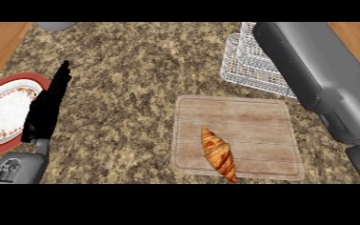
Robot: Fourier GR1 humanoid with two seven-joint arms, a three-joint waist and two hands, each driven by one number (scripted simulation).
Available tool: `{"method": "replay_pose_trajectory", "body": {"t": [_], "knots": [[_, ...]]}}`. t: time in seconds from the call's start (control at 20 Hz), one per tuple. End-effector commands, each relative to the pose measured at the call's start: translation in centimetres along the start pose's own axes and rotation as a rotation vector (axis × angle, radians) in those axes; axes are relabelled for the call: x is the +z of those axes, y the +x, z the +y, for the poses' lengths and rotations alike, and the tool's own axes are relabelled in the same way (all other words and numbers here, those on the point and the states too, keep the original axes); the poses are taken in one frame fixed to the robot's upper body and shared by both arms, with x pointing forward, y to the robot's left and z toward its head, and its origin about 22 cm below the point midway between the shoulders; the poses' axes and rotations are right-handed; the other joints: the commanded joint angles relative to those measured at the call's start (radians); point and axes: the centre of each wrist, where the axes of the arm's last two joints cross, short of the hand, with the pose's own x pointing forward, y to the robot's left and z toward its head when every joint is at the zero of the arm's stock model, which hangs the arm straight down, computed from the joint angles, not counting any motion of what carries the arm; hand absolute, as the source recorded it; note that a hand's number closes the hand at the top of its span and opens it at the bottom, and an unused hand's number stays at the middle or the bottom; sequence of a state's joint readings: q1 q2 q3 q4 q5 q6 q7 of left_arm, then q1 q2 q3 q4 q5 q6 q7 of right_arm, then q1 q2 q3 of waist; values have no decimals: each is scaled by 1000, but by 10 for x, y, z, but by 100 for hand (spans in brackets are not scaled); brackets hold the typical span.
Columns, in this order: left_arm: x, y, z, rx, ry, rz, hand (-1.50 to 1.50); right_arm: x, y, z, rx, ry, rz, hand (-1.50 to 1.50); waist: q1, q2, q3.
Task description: Pick the bell pepper from the cutting board and place it in the tiered basket
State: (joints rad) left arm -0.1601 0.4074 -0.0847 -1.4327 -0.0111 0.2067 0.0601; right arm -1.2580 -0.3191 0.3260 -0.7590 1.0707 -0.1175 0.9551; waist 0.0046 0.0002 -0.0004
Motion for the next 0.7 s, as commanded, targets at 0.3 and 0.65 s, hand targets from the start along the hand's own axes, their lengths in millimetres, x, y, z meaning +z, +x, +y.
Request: {"method": "replay_pose_trajectory", "body": {"t": [0.3,0.65], "knots": [[19,-15,5,11,2,-1,0,-28,-65,18,10,144,-55,150,4,-2,0],[9,-10,8,1,6,-1,0,-35,-99,44,-104,246,-21,150,6,2,0]]}}
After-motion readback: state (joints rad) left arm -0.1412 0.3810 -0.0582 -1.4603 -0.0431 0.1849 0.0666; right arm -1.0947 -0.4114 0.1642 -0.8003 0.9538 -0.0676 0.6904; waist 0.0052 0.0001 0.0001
